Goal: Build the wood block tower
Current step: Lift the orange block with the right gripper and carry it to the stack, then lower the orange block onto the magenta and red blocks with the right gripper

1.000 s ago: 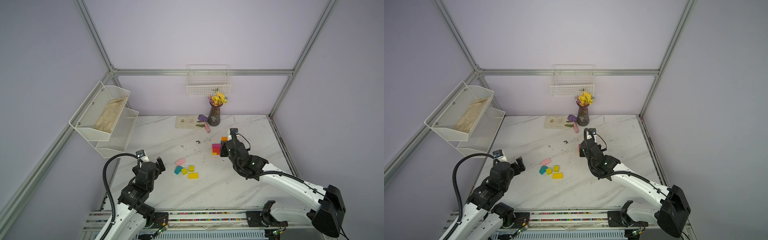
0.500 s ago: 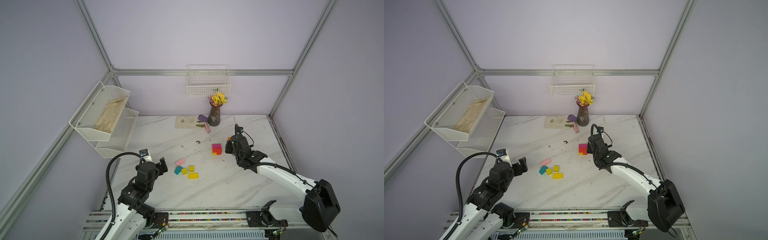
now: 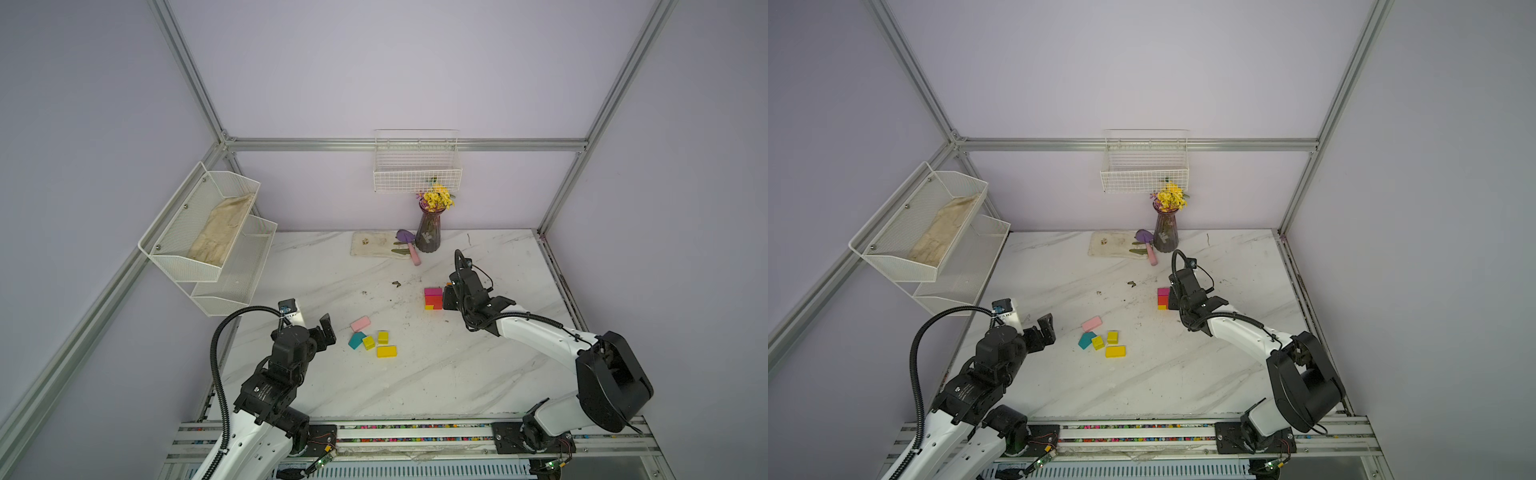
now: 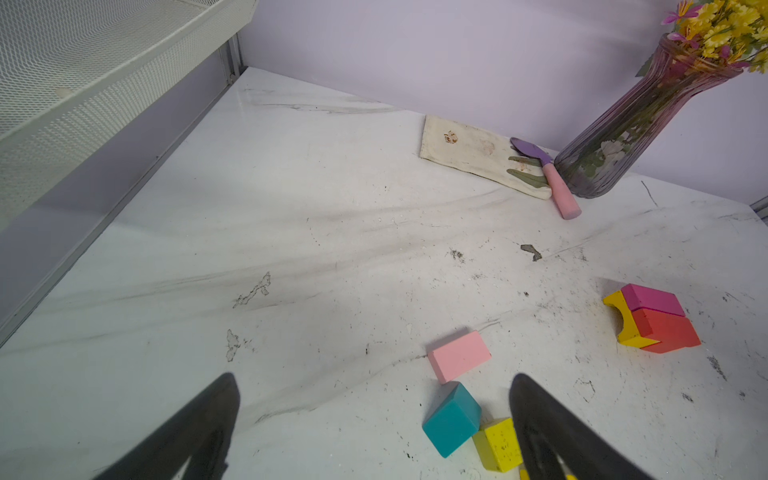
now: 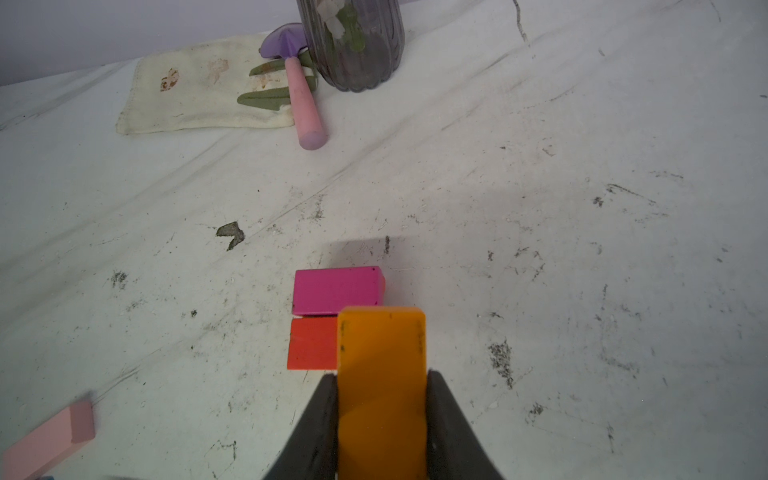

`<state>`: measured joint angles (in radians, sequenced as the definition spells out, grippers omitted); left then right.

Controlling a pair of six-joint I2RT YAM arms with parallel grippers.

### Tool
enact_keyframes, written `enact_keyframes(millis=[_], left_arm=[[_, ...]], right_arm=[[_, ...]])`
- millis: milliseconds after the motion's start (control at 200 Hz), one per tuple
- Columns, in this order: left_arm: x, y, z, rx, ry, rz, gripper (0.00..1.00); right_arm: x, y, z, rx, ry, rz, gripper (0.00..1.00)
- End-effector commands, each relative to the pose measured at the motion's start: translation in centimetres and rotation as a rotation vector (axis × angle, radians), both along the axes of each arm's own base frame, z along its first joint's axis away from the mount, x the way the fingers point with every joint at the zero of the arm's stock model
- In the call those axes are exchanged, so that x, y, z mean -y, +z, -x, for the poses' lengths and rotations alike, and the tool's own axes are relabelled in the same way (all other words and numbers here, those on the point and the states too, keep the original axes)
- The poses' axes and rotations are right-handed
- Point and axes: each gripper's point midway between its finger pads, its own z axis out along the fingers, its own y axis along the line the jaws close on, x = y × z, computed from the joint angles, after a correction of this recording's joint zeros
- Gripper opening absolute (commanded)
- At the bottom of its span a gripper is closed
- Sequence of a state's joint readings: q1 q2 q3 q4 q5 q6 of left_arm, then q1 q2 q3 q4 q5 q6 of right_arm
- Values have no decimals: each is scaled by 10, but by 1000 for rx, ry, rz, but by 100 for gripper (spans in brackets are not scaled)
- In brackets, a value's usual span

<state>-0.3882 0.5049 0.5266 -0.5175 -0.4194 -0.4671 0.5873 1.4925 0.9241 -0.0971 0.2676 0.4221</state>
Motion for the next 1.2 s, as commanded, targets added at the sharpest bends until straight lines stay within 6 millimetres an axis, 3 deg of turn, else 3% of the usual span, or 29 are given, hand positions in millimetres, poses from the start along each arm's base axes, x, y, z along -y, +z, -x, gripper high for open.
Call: enact_keyframes(millis=[0,345,650,1195], left_arm=[[-1,-5,-2,13,-2,-12,100],[-1,-5,-1,15,1,-13,100],[-4,-5,0,14,12,-14,100],[-5,-4,-1,17,22,-15,100]], right_arm=[[-2,8,-10,14,-14,-19,0],[-25,-15,-19,-53,64,-33,0],[-32,-36,-30,-95,78,14,0],[-34,-53,-39,-129,70,63,0]])
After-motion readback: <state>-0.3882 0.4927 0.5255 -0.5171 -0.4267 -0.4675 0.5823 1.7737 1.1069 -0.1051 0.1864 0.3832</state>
